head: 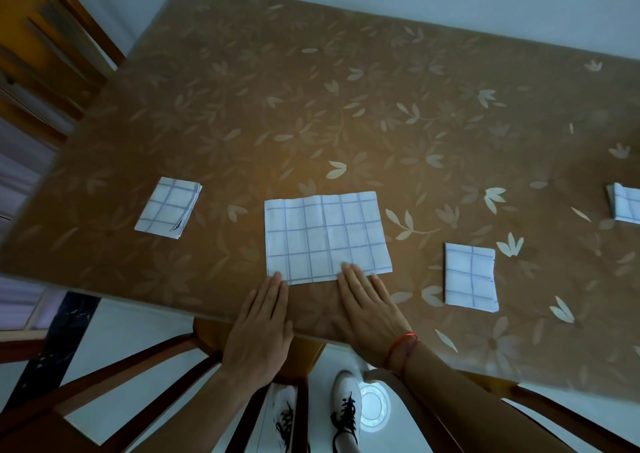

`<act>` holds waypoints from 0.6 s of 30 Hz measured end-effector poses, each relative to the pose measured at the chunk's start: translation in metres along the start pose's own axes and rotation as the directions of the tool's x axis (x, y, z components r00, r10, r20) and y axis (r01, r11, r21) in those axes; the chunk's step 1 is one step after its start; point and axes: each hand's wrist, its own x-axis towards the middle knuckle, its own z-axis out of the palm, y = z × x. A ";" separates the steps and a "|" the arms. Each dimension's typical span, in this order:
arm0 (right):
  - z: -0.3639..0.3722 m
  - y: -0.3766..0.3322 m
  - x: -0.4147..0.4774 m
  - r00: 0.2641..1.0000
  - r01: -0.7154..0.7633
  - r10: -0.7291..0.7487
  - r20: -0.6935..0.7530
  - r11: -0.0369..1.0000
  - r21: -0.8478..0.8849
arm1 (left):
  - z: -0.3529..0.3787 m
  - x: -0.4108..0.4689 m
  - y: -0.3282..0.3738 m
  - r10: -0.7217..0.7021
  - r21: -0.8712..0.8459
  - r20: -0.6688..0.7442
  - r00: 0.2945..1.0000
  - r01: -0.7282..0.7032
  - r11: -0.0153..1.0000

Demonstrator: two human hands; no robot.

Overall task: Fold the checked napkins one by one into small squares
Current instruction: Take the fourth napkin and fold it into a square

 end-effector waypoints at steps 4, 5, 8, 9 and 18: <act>0.003 0.028 -0.017 0.994 -0.108 0.109 0.019 0.993 -0.048 | -0.001 0.000 0.001 -0.005 0.003 0.006 1.000 0.005 1.000; 0.003 0.034 -0.020 0.991 -0.126 0.128 0.024 0.991 -0.053 | -0.002 0.000 0.001 -0.004 0.006 0.006 1.000 0.004 1.000; 0.002 0.040 -0.024 0.988 -0.151 0.152 0.020 0.986 -0.064 | -0.002 0.000 0.000 -0.006 0.014 0.009 1.000 0.006 1.000; 0.002 0.039 -0.024 0.987 -0.160 0.162 0.024 0.985 -0.060 | -0.002 0.000 0.000 -0.008 0.017 0.009 1.000 0.008 1.000; -0.022 0.040 -0.005 0.947 -0.286 0.321 -0.011 0.859 0.425 | -0.001 0.000 0.002 -0.028 -0.014 -0.025 0.999 0.028 1.000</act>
